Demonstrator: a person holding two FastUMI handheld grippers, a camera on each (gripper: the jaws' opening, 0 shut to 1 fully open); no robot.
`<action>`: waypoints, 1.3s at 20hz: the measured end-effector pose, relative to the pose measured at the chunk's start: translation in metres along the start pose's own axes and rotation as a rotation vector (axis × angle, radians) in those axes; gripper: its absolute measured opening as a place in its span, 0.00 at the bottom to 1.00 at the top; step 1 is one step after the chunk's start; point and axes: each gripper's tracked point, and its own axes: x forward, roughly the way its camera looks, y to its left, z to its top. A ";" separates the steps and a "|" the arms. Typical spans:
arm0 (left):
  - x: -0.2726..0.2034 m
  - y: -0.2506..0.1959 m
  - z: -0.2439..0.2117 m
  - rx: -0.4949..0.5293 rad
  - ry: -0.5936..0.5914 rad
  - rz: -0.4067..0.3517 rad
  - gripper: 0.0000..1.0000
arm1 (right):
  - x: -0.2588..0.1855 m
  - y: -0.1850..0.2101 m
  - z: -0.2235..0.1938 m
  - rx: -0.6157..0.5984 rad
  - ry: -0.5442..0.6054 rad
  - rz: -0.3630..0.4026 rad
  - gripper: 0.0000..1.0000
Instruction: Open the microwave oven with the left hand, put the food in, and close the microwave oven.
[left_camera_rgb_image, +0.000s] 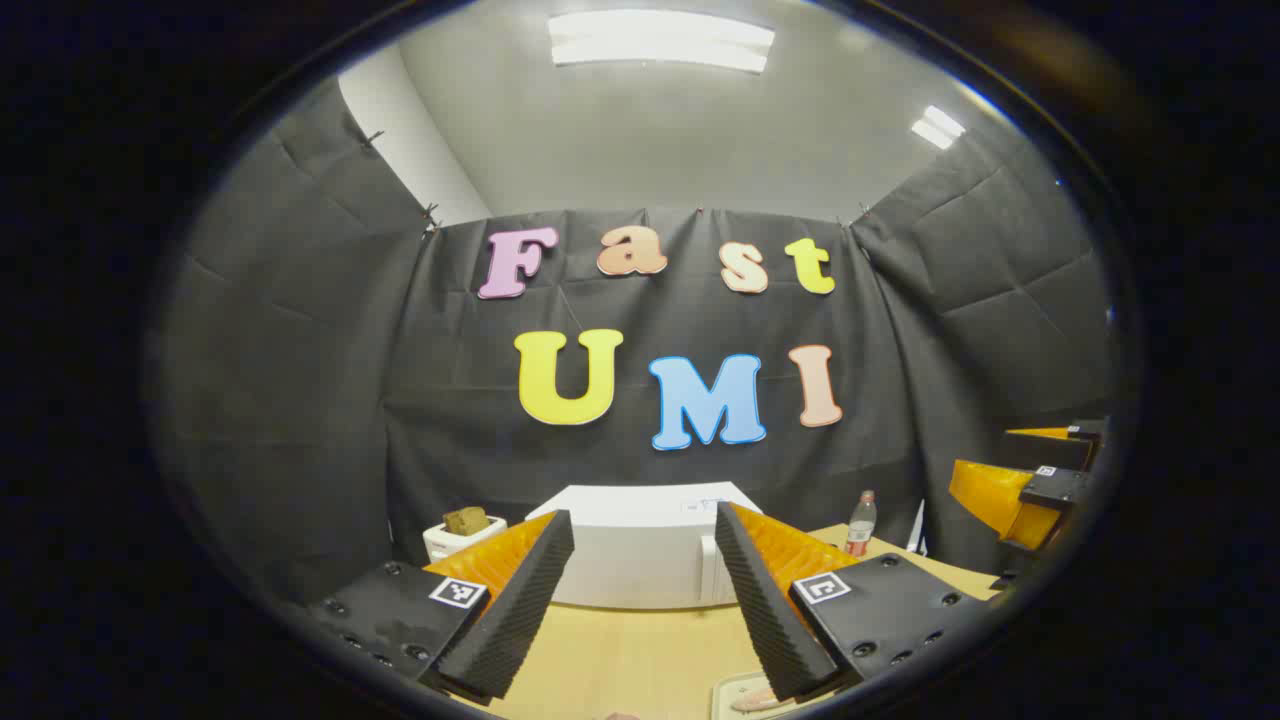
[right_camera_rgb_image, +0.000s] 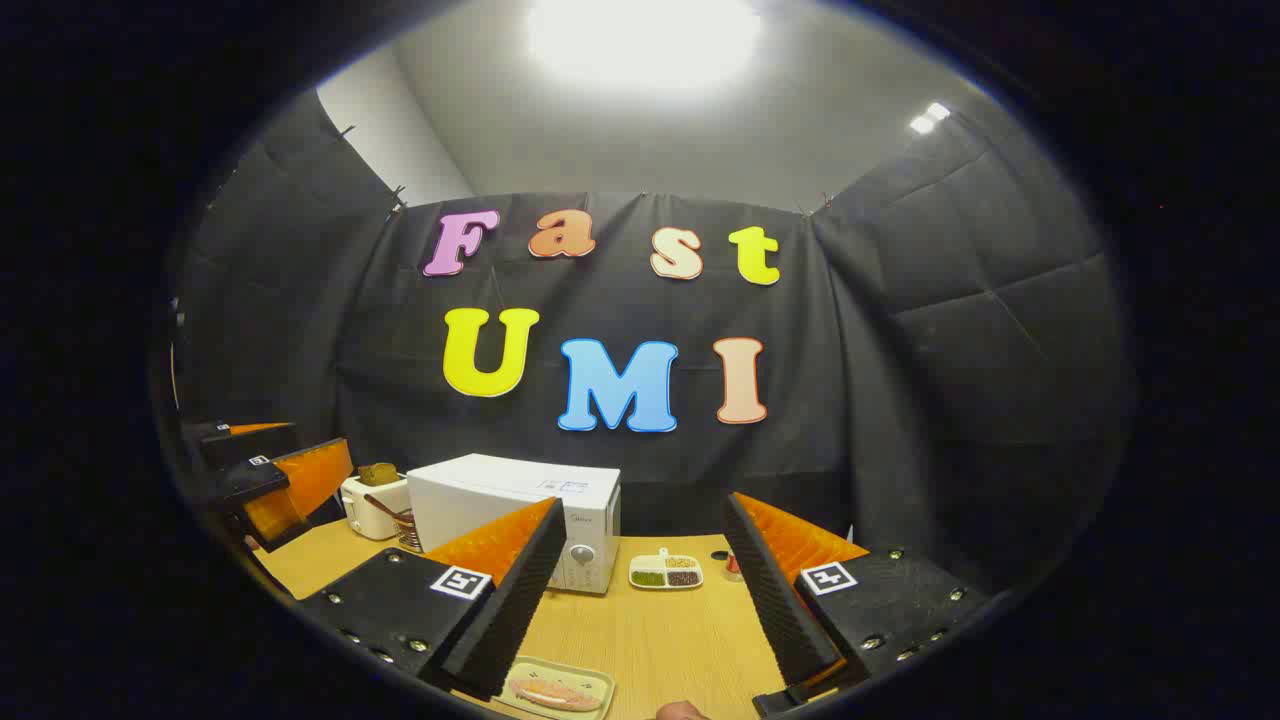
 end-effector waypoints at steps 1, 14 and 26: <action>0.000 0.000 0.001 0.001 -0.001 0.002 0.95 | 0.000 -0.001 -0.001 0.001 0.002 -0.003 0.96; -0.011 -0.004 0.007 0.002 -0.013 -0.003 0.95 | -0.003 -0.001 0.001 0.007 -0.005 0.012 0.97; 0.014 -0.023 0.003 -0.001 -0.014 0.039 0.96 | -0.008 -0.030 0.005 0.004 -0.023 0.066 0.96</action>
